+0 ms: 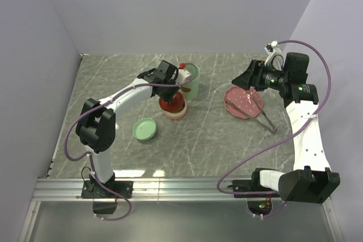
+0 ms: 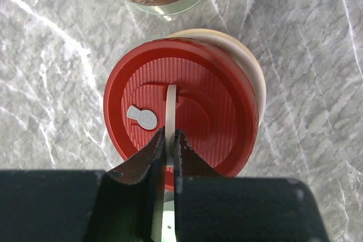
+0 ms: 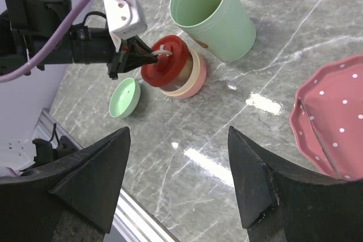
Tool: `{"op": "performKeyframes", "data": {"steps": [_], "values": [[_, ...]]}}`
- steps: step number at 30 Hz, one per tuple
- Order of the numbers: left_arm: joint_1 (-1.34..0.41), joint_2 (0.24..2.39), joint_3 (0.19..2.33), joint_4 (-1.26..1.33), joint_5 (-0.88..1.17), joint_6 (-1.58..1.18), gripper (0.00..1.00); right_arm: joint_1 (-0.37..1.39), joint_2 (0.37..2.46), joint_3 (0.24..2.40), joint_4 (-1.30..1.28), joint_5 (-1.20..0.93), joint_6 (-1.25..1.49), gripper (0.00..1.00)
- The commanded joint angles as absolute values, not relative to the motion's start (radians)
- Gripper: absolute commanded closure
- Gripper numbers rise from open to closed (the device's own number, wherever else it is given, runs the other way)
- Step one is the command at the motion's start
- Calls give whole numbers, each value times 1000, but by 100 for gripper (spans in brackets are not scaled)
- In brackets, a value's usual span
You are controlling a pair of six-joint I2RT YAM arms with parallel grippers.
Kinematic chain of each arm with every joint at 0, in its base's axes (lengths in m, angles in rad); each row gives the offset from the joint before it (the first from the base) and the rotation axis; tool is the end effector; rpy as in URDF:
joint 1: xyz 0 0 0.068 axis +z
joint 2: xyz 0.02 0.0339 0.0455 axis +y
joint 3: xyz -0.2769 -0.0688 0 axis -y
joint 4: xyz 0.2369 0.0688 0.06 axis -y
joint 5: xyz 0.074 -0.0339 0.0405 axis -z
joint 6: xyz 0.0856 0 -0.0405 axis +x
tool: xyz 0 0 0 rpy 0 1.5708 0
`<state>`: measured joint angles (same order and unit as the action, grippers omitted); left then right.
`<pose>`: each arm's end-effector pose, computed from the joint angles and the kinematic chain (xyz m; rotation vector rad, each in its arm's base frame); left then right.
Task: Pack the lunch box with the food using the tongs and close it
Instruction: Put the lid back on the lunch box
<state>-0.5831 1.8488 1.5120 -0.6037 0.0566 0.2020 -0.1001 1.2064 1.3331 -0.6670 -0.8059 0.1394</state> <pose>0.3591 -0.2427 0.2293 0.9870 2.3229 -0.2260 0.2679 0.0352 0.3931 -0.2383 2.0253 0.8669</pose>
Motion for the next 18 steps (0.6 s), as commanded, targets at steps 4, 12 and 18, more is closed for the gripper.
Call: {"op": "performKeyframes", "data": {"steps": [4,12,18], "values": [[-607,1870,1534,-548,69,203,96,-112,1193,1325,-658,-827,144,24],[-623,1888,1536,-552,64,192,96,-112,1204,1316,-652,-850,160,24],[-630,1885,1508,-540,80,184,95,-112,1200,1276,-623,-873,184,25]]}}
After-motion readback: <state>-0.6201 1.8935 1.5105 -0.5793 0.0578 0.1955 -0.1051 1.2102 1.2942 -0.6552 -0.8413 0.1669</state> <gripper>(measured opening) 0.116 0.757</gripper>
